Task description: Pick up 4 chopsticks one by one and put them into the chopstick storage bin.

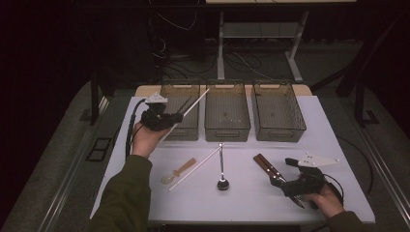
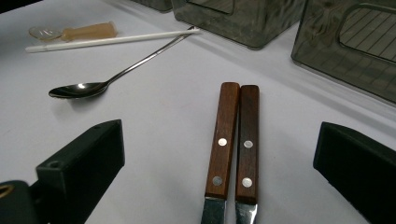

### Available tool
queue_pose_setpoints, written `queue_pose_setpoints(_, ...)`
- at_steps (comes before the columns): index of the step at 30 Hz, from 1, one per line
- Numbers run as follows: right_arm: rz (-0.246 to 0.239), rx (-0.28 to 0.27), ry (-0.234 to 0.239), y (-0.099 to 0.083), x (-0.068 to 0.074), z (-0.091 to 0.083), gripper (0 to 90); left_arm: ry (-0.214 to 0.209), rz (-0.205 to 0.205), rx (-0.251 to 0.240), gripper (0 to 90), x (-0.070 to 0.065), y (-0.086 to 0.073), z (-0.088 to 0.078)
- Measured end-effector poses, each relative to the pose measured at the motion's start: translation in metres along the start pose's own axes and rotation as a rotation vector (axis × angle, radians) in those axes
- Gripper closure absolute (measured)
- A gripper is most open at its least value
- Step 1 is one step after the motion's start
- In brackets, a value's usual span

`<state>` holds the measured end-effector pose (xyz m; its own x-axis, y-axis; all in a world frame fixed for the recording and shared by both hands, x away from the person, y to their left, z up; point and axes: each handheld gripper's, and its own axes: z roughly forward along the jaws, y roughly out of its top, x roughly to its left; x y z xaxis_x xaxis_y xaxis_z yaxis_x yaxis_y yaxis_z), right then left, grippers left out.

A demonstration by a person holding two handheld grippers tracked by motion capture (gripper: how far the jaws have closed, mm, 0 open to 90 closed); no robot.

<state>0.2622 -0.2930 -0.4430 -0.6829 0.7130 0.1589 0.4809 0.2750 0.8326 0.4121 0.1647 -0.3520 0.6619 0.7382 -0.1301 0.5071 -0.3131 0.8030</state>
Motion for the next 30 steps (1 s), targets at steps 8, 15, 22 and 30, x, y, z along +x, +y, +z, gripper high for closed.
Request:
queue_pose_setpoints(8,0.004,-0.004,0.002,0.000,0.000,0.000,2.1,0.037,-0.031,0.029,83.9,0.024,0.015,0.016)
queue_pose_setpoints(15,0.007,-0.009,0.005,0.000,0.000,-0.001,2.1,0.096,-0.058,0.068,83.9,0.044,0.026,0.030)
queue_pose_setpoints(22,0.011,-0.012,0.008,0.000,0.000,-0.002,2.1,0.136,-0.070,0.116,83.9,0.054,0.020,0.049)
queue_pose_setpoints(30,0.010,-0.015,0.007,0.000,0.000,-0.002,2.1,0.162,-0.044,0.164,83.6,0.055,0.012,0.062)
